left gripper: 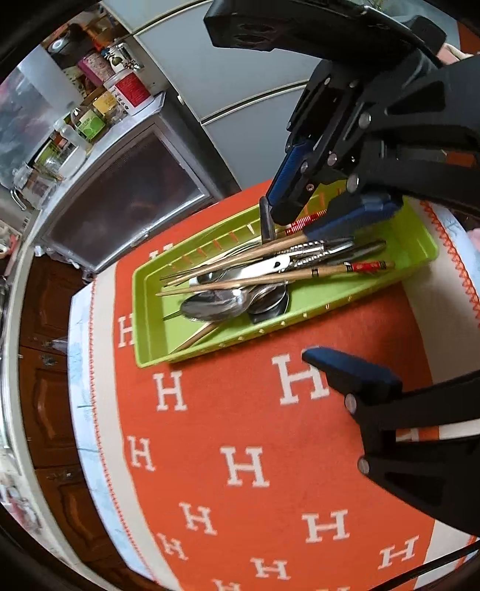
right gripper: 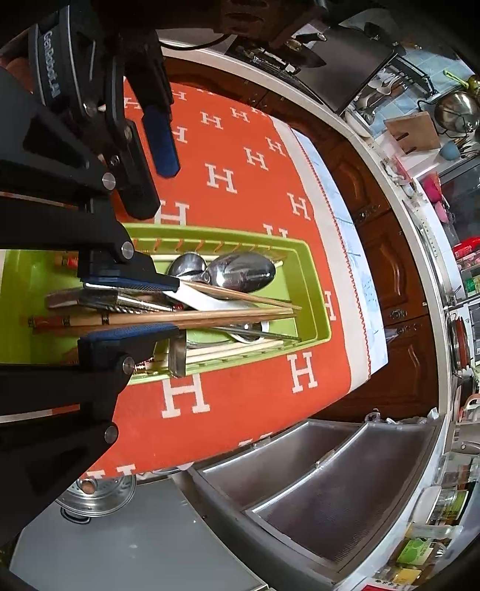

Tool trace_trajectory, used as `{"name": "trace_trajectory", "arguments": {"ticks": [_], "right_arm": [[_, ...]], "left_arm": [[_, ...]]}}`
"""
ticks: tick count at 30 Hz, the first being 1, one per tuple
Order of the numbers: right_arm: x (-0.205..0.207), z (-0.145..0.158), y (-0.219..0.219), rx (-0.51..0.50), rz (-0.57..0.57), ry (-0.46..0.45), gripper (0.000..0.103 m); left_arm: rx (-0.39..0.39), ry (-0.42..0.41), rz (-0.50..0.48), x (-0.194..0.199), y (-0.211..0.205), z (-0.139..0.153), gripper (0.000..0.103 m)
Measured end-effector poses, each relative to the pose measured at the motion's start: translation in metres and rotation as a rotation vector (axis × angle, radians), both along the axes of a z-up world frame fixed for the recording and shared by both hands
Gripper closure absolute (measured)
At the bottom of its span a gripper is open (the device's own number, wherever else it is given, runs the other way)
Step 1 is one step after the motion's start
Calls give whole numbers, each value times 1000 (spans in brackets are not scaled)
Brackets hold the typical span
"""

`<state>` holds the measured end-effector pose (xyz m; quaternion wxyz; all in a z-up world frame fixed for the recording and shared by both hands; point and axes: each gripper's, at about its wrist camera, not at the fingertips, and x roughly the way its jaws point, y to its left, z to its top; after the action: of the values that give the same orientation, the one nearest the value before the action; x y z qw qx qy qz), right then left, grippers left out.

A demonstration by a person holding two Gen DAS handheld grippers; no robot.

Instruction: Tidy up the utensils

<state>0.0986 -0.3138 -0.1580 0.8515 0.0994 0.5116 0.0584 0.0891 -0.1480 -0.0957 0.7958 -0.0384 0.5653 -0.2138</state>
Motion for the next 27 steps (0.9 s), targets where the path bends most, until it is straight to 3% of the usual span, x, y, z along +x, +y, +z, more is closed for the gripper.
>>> {"name": "trace_trajectory", "arguments": {"ticks": [3,6,19,22,24,27], "right_arm": [[-6,6,3,19,6,-11,85],[-13,13,11,29,22,-19,85],[-46,50,50,101,66,-51,84],[-57,65,61,115,67,-74,77],[-66,77,69,117,68,-96,67],[-75,90,83,96,62,-129,64]], "left_arm": [[5,-48,8,-7,13,10,20],[22,-104,16,-16,23,22,15],[164,-299,122,-48,76,69,5],[206,-334,154,-57,93,82,4],[224,-338,176,-61,102,88,1],[234,-365,215,-71,117,97,1]]}}
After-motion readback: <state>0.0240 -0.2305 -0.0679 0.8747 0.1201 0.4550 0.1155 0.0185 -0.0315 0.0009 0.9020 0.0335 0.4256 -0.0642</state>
